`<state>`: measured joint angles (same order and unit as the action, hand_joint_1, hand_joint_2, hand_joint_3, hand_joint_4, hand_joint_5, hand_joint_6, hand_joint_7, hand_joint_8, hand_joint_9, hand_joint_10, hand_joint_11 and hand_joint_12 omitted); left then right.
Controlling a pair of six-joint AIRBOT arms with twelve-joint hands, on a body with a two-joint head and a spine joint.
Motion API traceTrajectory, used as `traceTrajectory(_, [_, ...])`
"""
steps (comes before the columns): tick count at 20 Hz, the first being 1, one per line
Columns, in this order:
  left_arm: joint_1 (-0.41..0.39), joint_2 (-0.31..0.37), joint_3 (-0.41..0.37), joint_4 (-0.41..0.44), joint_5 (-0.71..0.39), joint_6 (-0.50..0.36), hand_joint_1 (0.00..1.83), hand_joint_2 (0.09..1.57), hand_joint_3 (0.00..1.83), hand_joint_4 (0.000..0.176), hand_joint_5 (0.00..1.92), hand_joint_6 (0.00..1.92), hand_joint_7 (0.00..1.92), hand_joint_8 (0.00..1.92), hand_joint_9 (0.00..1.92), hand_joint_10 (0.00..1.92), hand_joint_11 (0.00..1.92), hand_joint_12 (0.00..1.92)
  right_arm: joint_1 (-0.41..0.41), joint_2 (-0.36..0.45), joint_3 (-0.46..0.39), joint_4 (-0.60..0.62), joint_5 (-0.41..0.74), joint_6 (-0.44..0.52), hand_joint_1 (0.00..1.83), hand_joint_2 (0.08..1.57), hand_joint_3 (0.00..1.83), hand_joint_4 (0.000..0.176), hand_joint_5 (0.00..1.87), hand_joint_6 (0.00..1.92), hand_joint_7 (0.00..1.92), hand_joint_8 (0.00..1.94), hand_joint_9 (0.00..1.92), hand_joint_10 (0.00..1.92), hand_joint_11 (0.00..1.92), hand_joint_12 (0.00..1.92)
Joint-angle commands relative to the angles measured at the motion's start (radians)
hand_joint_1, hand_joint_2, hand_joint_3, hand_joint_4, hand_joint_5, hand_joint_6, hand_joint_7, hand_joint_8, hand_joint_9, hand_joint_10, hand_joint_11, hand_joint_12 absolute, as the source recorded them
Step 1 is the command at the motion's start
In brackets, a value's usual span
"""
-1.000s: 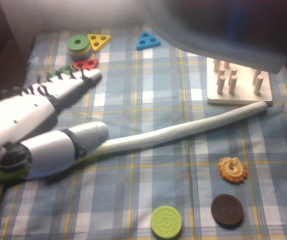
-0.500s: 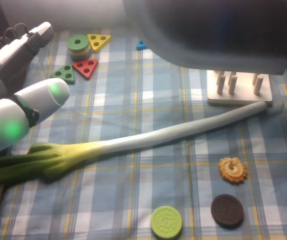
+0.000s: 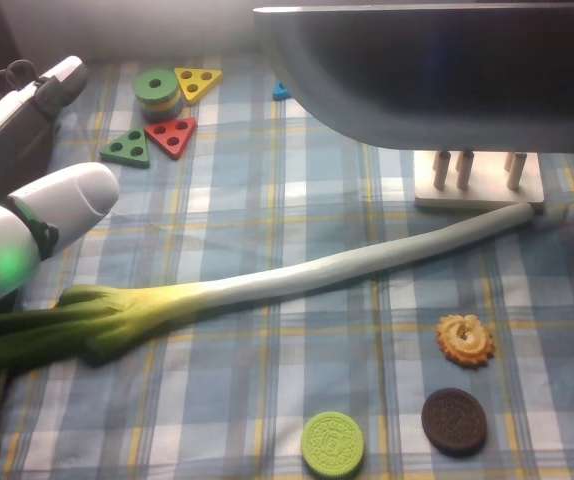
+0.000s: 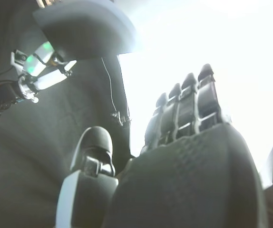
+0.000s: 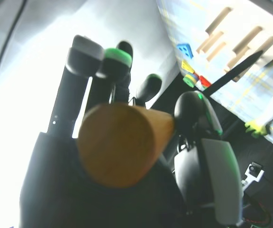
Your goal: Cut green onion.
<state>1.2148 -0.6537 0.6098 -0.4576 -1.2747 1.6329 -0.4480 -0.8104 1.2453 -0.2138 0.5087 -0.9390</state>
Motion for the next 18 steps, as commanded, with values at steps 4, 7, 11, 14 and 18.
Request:
traceTrajectory(4, [0.008, 0.005, 0.002, 0.011, -0.144, -0.025, 0.00, 1.32, 0.01, 0.000, 0.00, 0.00, 0.00, 0.00, 0.00, 0.00, 0.00, 0.00, 0.017, 0.018, 0.005, -0.005, 0.064, 0.000, 0.17, 1.56, 0.01, 0.153, 0.38, 1.92, 0.77, 1.94, 1.03, 1.92, 1.14, 1.92])
traceTrajectory(7, [0.023, 0.005, 0.003, 0.003, -0.161, -0.048, 0.00, 1.31, 0.00, 0.000, 0.00, 0.00, 0.00, 0.00, 0.00, 0.00, 0.00, 0.00, 0.017, 0.021, 0.003, -0.015, 0.050, 0.000, 0.18, 1.56, 0.00, 0.143, 0.35, 1.92, 0.67, 1.94, 0.90, 1.92, 0.98, 1.92])
traceTrajectory(11, [0.048, 0.005, 0.009, -0.004, -0.187, -0.096, 0.00, 1.34, 0.02, 0.000, 0.00, 0.00, 0.00, 0.00, 0.00, 0.00, 0.00, 0.00, 0.016, 0.022, -0.002, -0.035, 0.020, 0.001, 0.07, 1.54, 0.00, 0.165, 0.47, 1.92, 0.79, 1.94, 0.99, 1.92, 1.07, 1.92])
traceTrajectory(14, [0.069, 0.001, 0.029, -0.006, -0.200, -0.183, 0.00, 1.34, 0.01, 0.000, 0.00, 0.00, 0.00, 0.00, 0.00, 0.00, 0.00, 0.00, 0.016, 0.019, -0.004, -0.036, 0.016, 0.001, 0.05, 1.54, 0.00, 0.171, 0.41, 1.92, 0.80, 1.94, 1.06, 1.92, 1.22, 1.92])
traceTrajectory(18, [0.101, -0.009, 0.059, -0.006, -0.223, -0.307, 0.00, 1.33, 0.01, 0.000, 0.00, 0.00, 0.00, 0.00, 0.00, 0.00, 0.00, 0.00, 0.022, 0.019, -0.004, -0.054, 0.002, 0.001, 0.08, 1.57, 0.01, 0.111, 0.47, 1.92, 0.88, 1.94, 1.13, 1.92, 1.29, 1.92])
